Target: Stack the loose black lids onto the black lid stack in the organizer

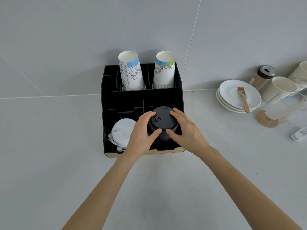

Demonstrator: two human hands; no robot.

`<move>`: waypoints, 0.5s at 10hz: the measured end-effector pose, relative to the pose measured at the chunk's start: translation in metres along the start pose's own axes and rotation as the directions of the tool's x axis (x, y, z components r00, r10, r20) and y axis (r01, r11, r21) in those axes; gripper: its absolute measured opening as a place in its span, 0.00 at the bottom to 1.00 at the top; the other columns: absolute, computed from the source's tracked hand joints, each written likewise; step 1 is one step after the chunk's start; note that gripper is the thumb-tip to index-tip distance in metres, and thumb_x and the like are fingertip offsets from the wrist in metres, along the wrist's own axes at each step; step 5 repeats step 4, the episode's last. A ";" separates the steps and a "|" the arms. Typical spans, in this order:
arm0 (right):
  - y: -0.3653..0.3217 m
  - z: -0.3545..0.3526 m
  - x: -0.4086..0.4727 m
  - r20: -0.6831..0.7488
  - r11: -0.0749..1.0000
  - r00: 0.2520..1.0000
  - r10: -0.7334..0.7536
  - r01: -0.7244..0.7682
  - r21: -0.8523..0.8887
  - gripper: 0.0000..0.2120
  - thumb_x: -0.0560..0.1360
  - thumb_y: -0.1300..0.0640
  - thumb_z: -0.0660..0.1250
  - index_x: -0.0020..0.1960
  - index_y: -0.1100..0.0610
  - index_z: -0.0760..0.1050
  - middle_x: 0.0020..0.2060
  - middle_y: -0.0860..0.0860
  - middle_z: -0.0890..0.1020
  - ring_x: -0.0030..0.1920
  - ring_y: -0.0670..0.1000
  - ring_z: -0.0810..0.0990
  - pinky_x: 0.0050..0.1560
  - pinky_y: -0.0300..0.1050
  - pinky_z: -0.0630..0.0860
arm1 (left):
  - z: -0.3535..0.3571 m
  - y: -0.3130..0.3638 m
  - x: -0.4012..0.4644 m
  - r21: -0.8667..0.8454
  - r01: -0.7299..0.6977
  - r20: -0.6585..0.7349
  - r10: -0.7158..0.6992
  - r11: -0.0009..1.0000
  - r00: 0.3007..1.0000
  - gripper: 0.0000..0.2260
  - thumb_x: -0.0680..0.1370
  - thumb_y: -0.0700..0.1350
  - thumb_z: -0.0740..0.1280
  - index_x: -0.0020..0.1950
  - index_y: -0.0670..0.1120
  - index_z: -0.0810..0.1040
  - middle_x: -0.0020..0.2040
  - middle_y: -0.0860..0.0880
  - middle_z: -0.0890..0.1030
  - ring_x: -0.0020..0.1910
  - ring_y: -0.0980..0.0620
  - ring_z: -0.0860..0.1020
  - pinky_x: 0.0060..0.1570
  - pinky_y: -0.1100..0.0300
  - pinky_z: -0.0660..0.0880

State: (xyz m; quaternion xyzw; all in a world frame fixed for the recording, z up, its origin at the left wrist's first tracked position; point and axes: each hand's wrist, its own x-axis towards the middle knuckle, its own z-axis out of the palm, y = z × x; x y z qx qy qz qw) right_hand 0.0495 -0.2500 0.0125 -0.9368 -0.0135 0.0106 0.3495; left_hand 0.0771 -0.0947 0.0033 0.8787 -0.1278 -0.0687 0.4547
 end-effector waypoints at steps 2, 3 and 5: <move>-0.008 -0.007 0.001 0.028 0.993 1.000 0.006 -0.003 -0.118 0.27 0.74 0.52 0.64 0.69 0.56 0.58 0.73 0.53 0.59 0.71 0.54 0.62 0.68 0.51 0.64 | -0.009 0.006 0.006 0.103 -0.015 0.095 0.006 0.995 0.995 0.24 0.73 0.42 0.67 0.67 0.45 0.62 0.69 0.44 0.66 0.66 0.46 0.66 0.62 0.56 0.65; -0.019 -0.020 0.001 0.028 0.991 1.000 -0.006 0.010 -0.136 0.27 0.75 0.51 0.62 0.69 0.56 0.58 0.73 0.54 0.58 0.72 0.55 0.60 0.71 0.51 0.60 | -0.020 0.016 0.009 0.148 -0.007 0.123 -0.011 0.989 0.992 0.26 0.74 0.44 0.66 0.69 0.43 0.59 0.71 0.43 0.63 0.69 0.44 0.63 0.67 0.52 0.63; -0.024 -0.028 0.002 0.051 0.984 0.999 -0.012 0.021 -0.179 0.27 0.75 0.51 0.62 0.70 0.56 0.57 0.73 0.55 0.58 0.72 0.55 0.58 0.72 0.51 0.57 | -0.029 0.022 0.010 0.172 0.004 0.130 -0.027 0.985 0.991 0.26 0.75 0.45 0.65 0.70 0.43 0.58 0.72 0.43 0.62 0.70 0.44 0.61 0.69 0.51 0.60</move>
